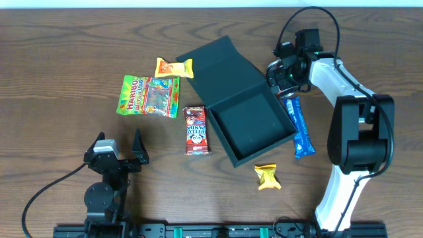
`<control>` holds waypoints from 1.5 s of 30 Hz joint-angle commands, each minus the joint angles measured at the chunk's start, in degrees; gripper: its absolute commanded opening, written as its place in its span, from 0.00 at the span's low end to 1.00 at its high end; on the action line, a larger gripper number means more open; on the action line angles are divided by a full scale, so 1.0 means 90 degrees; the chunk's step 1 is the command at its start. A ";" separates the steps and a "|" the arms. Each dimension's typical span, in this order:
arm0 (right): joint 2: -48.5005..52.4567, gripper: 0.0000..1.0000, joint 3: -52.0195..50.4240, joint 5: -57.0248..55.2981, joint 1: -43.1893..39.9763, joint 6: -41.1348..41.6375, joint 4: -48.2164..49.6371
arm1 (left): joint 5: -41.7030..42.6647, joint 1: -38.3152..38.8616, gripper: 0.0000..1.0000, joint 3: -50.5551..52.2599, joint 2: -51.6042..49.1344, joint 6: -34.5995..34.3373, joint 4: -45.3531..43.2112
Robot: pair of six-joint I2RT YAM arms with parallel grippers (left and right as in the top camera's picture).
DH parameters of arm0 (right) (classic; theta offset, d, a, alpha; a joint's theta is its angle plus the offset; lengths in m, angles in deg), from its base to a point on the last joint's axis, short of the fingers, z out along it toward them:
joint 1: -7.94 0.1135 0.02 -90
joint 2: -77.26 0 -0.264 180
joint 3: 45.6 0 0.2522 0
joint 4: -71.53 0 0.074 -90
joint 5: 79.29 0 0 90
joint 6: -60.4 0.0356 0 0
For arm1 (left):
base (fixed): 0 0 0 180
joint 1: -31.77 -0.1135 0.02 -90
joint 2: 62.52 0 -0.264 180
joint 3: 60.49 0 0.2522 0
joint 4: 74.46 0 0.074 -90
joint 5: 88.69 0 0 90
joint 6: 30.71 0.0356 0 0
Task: Pack container
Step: 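Lower the right gripper over the small Pringles can and grasp it, then carry the Pringles can with the right gripper into the black box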
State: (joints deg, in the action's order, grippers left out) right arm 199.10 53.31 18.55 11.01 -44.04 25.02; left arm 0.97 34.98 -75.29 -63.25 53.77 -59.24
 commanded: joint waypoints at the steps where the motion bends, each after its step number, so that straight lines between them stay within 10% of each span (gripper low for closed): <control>1: 0.0036 0.81 -0.0010 0.0056 -0.0017 0.0175 0.0007 | -0.0005 -0.0022 0.95 0.0087 0.0058 0.0092 0.0321; 9: 0.0036 0.59 -0.0010 0.0058 -0.0017 0.0177 -0.0005 | -0.0005 -0.0022 0.95 0.0087 0.0058 0.0092 0.0321; 45: -0.2555 0.57 -0.0007 0.1027 -0.0010 0.0323 -0.1630 | -0.0005 -0.0022 0.95 0.0087 0.0058 0.0092 0.0318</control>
State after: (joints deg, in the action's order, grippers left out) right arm 178.22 53.26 22.16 11.01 -40.41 11.33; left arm 0.97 34.98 -75.29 -63.25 53.77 -59.24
